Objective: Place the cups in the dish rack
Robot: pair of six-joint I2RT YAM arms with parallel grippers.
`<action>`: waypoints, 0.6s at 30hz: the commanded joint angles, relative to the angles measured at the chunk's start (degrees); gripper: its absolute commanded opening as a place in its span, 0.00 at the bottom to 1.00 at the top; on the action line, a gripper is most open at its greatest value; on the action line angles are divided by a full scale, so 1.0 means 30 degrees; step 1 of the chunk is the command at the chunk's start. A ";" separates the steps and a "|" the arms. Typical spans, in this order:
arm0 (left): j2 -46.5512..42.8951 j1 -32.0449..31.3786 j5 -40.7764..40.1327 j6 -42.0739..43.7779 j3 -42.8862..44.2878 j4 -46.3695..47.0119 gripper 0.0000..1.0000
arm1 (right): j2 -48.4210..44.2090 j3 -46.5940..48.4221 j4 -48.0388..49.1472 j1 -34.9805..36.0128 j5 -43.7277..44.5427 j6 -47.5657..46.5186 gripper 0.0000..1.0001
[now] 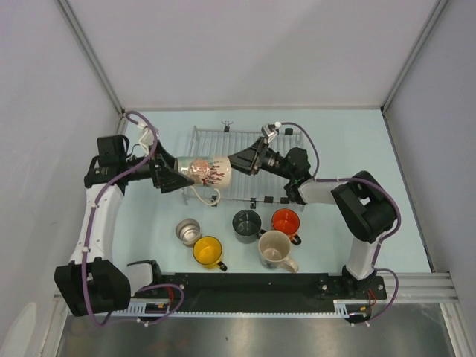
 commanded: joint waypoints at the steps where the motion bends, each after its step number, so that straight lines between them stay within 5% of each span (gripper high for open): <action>1: 0.0857 0.1151 0.6035 0.1512 0.2134 -0.0600 0.00 | -0.2508 -0.1050 -0.1895 -0.1442 -0.0215 -0.1471 0.54; 5: 0.2526 0.1416 0.4980 0.4706 0.5205 -0.4141 0.00 | -0.5023 -0.1024 -0.6460 -0.2030 0.0307 -0.4305 0.56; 11: 0.5134 0.0686 0.2317 0.4418 0.7556 -0.3803 0.00 | -0.7080 0.0880 -1.3615 -0.1826 0.1919 -0.7861 0.57; 13: 0.5167 -0.0221 0.0015 0.0495 0.6860 -0.0801 0.00 | -0.7374 0.1639 -1.5577 -0.1534 0.2273 -0.9091 0.56; 14: 0.4354 -0.0572 -0.1307 -0.1597 0.4854 0.4613 0.00 | -0.7462 0.1760 -1.5931 -0.1445 0.2593 -0.9414 0.56; 16: 0.3413 -0.1393 -0.3972 -0.5348 0.2734 0.9363 0.00 | -0.7813 0.1819 -1.6665 -0.1298 0.2742 -1.0147 0.56; 18: 0.3873 -0.1746 -0.4512 -0.5485 0.3043 0.9797 0.00 | -0.8164 0.1732 -1.7511 -0.1239 0.2977 -1.0877 0.56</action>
